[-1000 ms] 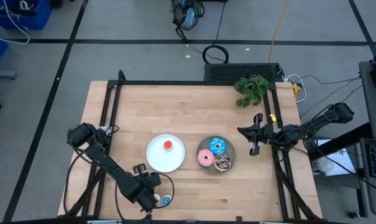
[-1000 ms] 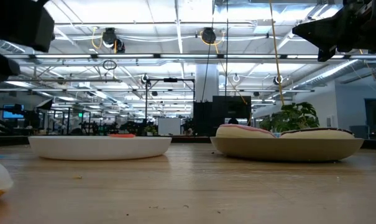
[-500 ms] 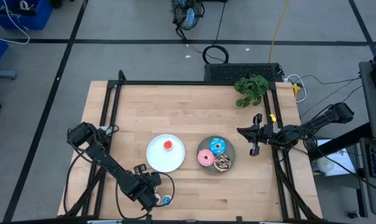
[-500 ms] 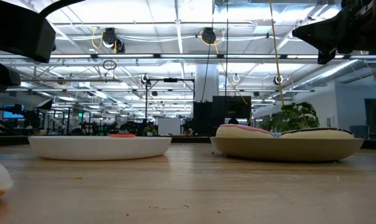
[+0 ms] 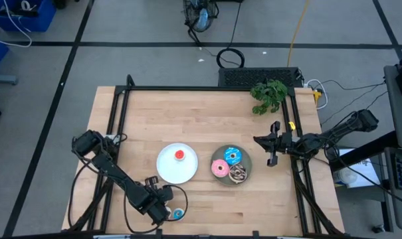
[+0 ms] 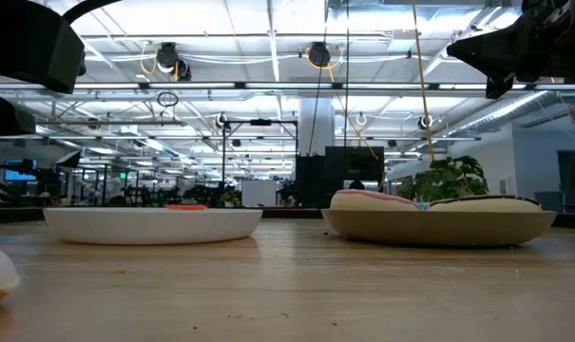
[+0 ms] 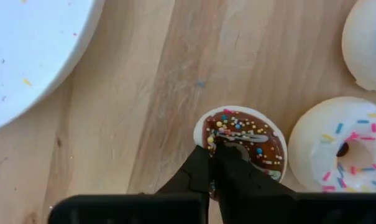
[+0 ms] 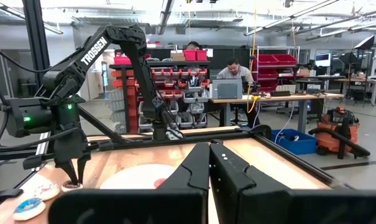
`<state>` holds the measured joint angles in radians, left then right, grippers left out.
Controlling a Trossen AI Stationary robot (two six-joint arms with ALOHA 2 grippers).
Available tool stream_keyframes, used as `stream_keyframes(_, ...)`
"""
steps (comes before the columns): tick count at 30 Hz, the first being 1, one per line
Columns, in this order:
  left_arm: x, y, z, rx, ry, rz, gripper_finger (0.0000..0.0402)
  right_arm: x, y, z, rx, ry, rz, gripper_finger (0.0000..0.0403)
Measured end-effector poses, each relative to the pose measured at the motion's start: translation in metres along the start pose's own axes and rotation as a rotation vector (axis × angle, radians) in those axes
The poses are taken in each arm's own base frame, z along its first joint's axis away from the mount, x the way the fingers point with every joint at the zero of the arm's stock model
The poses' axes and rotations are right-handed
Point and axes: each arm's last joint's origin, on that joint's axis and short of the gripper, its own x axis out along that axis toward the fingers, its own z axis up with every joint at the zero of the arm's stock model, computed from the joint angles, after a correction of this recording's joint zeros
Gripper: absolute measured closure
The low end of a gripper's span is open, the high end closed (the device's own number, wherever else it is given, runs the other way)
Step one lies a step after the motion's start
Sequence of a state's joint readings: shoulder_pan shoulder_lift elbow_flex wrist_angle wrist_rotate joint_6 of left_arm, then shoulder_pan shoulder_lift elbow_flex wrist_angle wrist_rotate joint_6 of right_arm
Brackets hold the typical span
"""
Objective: Pick & Place donuts
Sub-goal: Put the small brown donut on the white plate
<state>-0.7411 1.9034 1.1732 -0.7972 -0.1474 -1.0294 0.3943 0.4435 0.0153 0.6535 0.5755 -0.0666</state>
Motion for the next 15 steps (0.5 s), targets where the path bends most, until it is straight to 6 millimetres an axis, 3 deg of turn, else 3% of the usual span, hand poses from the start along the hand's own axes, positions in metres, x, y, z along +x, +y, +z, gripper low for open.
stream_keyframes(8, -0.006, -0.002, 0.006, 0.023, -0.024, 0.030, 0.0393, 0.000, 0.000, 0.000, -0.001, 0.000, 0.000, 0.0403)
stream_keyframes(15, -0.032, -0.008, 0.015, 0.041, -0.032, 0.068, 0.0386, 0.000, 0.000, 0.000, 0.002, 0.000, 0.000, 0.0403)
